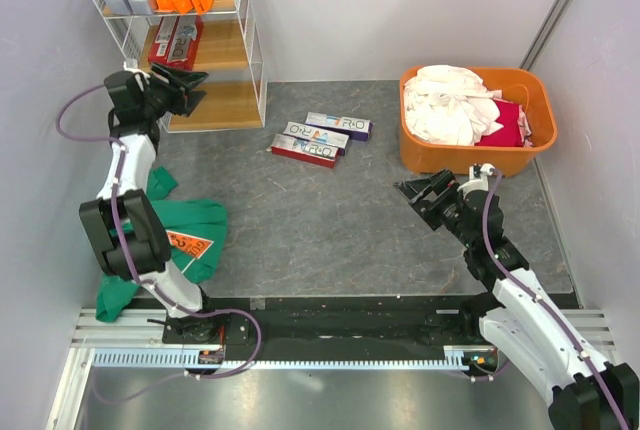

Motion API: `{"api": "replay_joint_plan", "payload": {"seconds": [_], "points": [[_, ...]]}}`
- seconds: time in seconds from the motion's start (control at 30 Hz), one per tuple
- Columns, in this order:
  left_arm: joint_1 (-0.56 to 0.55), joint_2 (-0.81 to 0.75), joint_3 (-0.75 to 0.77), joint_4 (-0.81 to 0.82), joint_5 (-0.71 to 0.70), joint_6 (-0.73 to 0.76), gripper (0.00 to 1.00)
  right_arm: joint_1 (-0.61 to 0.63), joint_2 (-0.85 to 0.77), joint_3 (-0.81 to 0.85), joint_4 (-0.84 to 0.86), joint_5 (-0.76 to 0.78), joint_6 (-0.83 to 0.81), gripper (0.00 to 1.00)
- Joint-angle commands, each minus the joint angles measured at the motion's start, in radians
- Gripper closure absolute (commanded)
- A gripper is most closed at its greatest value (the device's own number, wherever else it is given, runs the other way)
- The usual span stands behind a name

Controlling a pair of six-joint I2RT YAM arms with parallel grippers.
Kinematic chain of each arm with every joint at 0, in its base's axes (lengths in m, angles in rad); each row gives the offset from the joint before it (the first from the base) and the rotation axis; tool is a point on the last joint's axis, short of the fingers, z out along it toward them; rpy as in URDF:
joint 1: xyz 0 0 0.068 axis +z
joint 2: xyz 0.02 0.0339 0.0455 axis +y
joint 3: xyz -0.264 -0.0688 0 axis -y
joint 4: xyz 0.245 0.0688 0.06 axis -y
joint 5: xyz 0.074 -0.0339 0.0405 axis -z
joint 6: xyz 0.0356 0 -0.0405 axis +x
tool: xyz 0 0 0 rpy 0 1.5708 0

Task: Place and organize the toothpastes onto the shelf
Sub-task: Place the toothpaste on the shelf, then pick up the toothpaste from the center of the board.

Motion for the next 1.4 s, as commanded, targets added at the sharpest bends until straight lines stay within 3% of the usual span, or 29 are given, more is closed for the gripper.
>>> {"api": "replay_joint_plan", "payload": {"seconds": [0.0, 0.2, 0.33, 0.37, 0.63, 0.97, 1.37], "points": [[-0.045, -0.19, -0.153, 0.085, -0.001, 0.101, 0.34, -0.002, 0.011, -0.006, 0.015, -0.019, -0.03, 0.02], [-0.139, -0.354, -0.396, 0.076, -0.052, 0.198, 0.24, -0.003, 0.021, -0.021, 0.015, -0.025, -0.034, 0.02], [-0.246, -0.379, -0.431, -0.031, -0.13, 0.334, 0.01, -0.003, 0.017, -0.033, 0.015, -0.028, -0.035, 0.02], [-0.274, -0.376, -0.427, -0.077, -0.145, 0.36, 0.0, -0.005, 0.018, -0.035, 0.015, -0.03, -0.034, 0.02], [-0.446, -0.25, -0.307, -0.277, -0.226, 0.543, 0.0, -0.003, 0.017, -0.044, 0.015, -0.031, -0.038, 0.02], [-0.55, -0.028, -0.153, -0.363, -0.297, 0.508, 0.0, -0.003, 0.021, -0.062, 0.015, -0.025, -0.049, 0.02], [-0.639, 0.226, 0.121, -0.392, -0.507, 0.526, 0.02, -0.005, 0.031, -0.082, 0.015, -0.025, -0.061, 0.02]]}}
